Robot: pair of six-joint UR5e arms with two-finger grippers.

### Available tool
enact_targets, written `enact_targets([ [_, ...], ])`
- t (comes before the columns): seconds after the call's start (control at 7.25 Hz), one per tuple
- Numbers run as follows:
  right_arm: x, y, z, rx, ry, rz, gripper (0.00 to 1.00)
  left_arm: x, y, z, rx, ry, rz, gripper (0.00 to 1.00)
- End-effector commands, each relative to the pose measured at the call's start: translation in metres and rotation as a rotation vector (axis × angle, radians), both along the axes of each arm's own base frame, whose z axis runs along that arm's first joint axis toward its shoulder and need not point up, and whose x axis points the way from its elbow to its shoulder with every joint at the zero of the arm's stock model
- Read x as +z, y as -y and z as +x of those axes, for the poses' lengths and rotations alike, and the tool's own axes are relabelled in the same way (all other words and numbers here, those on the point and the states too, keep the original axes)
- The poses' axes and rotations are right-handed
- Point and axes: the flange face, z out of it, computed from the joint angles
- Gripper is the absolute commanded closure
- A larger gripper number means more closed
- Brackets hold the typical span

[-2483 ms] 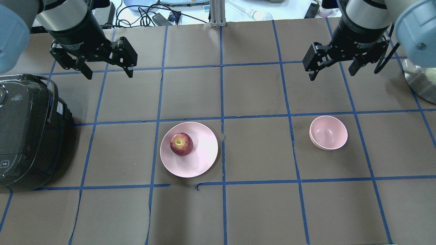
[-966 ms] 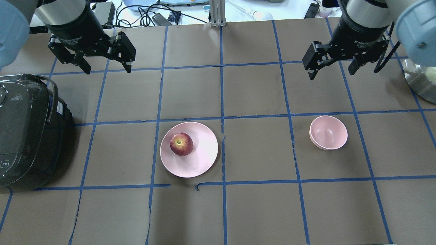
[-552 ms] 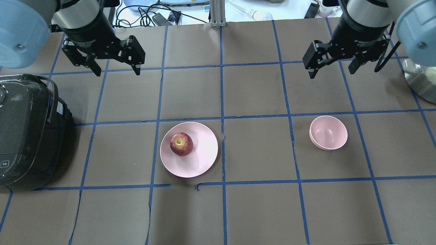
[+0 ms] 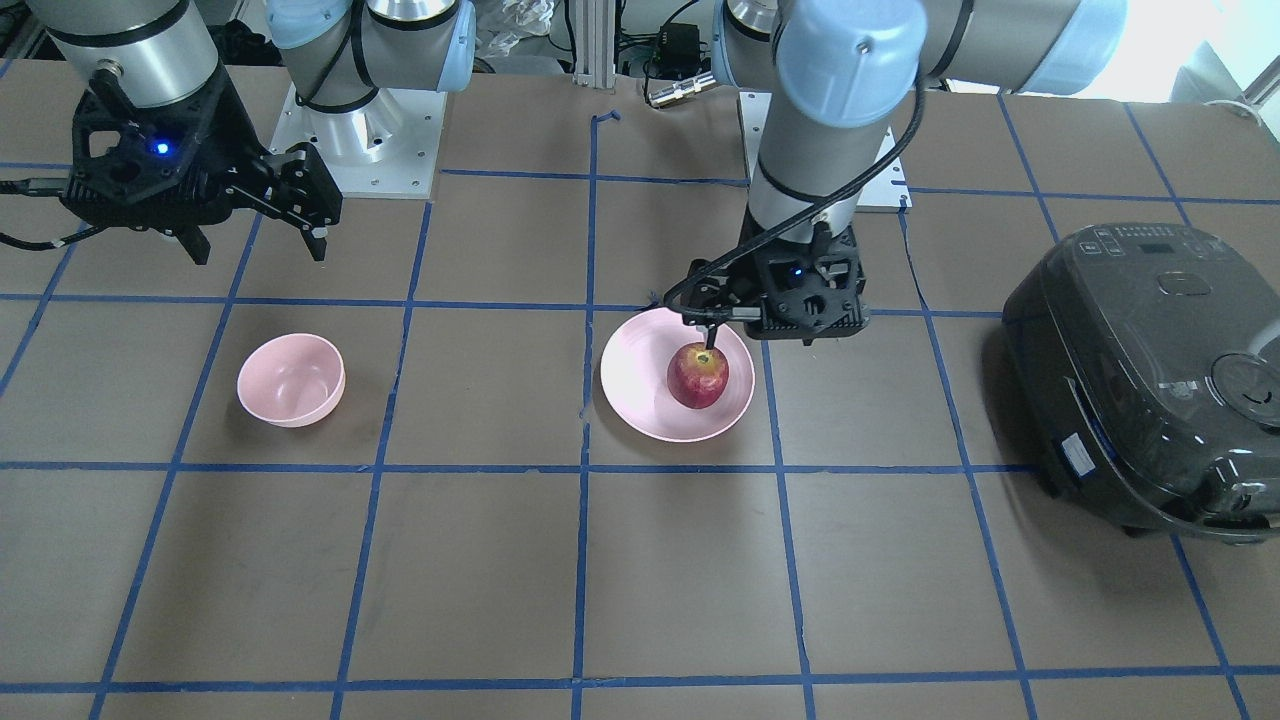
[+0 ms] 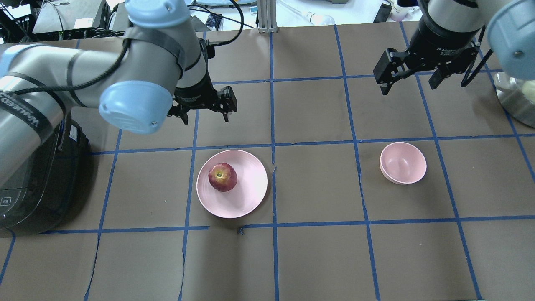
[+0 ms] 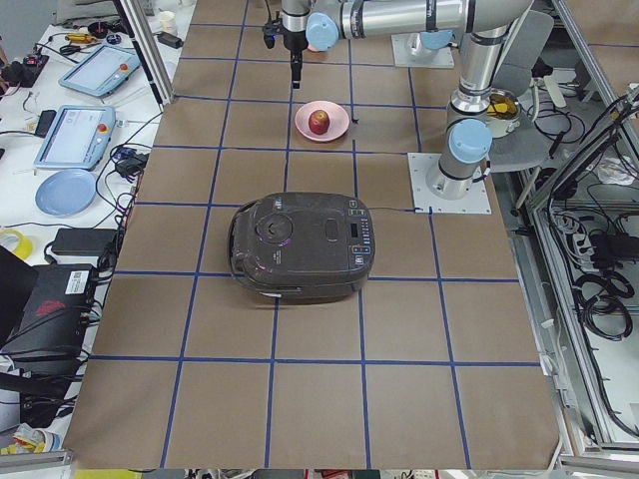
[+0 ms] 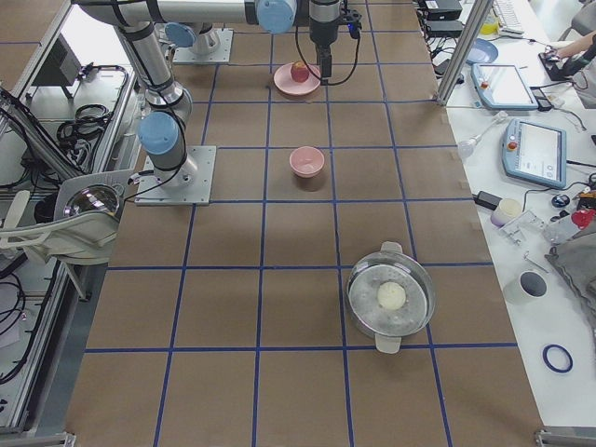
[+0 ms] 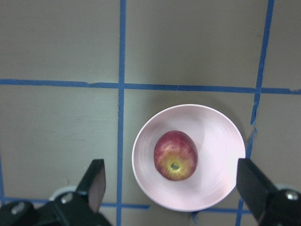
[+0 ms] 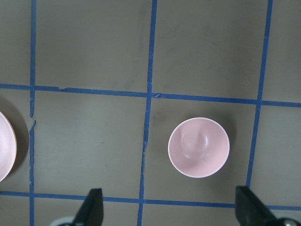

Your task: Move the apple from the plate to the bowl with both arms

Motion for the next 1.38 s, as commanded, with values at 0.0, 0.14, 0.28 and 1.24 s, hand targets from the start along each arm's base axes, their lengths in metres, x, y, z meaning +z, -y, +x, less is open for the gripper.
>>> enact_targets([
  [0.0, -0.006, 0.009, -0.048, 0.004, 0.002, 0.012, 0.00, -0.055, -0.021, -0.006, -0.026, 0.011, 0.045, 0.00],
  [0.14, -0.015, 0.015, -0.090, 0.015, 0.014, 0.029, 0.00, -0.075, -0.030, -0.004, -0.025, 0.009, 0.043, 0.00],
  [0.28, -0.048, 0.031, -0.128, -0.034, 0.018, 0.087, 0.00, -0.095, -0.040, -0.001, -0.031, 0.009, 0.042, 0.00],
  [1.24, -0.261, 0.036, -0.166, -0.074, 0.095, 0.145, 0.00, -0.151, -0.044, 0.000, -0.083, -0.034, 0.111, 0.00],
])
